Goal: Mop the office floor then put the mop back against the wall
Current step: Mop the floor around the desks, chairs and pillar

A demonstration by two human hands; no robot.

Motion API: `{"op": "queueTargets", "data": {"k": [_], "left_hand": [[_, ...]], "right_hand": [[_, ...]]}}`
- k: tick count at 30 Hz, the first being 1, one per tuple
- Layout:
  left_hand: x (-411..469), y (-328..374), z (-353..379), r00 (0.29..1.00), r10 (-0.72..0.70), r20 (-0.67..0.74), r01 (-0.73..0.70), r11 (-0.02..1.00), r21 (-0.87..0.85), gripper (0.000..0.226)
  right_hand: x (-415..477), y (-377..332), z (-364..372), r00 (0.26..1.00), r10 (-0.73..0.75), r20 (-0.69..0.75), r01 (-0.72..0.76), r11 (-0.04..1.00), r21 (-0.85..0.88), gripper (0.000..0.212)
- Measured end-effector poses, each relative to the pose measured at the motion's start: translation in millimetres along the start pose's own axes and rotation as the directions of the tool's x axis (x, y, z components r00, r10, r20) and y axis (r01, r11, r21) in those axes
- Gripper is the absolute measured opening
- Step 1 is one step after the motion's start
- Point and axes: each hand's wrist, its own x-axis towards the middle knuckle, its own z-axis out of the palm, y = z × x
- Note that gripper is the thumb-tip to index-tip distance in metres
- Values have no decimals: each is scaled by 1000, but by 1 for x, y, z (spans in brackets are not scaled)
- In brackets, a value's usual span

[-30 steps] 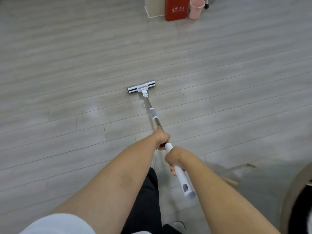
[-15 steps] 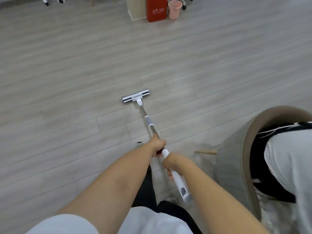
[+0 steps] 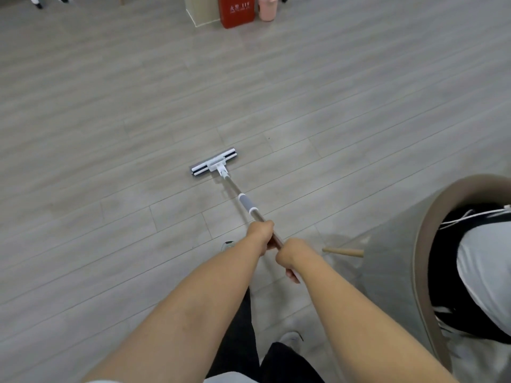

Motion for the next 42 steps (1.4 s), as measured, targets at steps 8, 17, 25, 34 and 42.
{"op": "queueTargets", "data": {"k": [8, 17, 25, 34, 42], "left_hand": [[49, 94, 1, 995, -44, 92, 40, 998, 53, 7], [35, 216, -9, 984, 47, 171, -68, 990, 121, 9], [45, 356, -26, 977, 161, 139, -181, 973, 144, 5], [91, 507, 4, 972, 211, 100, -224, 964, 143, 7], [142, 652, 61, 972, 237, 2, -236, 969, 77, 13]], "right_hand": [[8, -62, -79, 996, 40, 79, -37, 999, -33, 24], [-17, -139, -168, 1000, -29, -2, 27, 970, -241, 30], [-4, -224, -250, 981, -169, -92, 146, 966, -212, 31], [59, -298, -381, 965, -258, -40, 242, 942, -232, 24], [132, -360, -533, 939, -342, -26, 323, 909, -264, 22]]}}
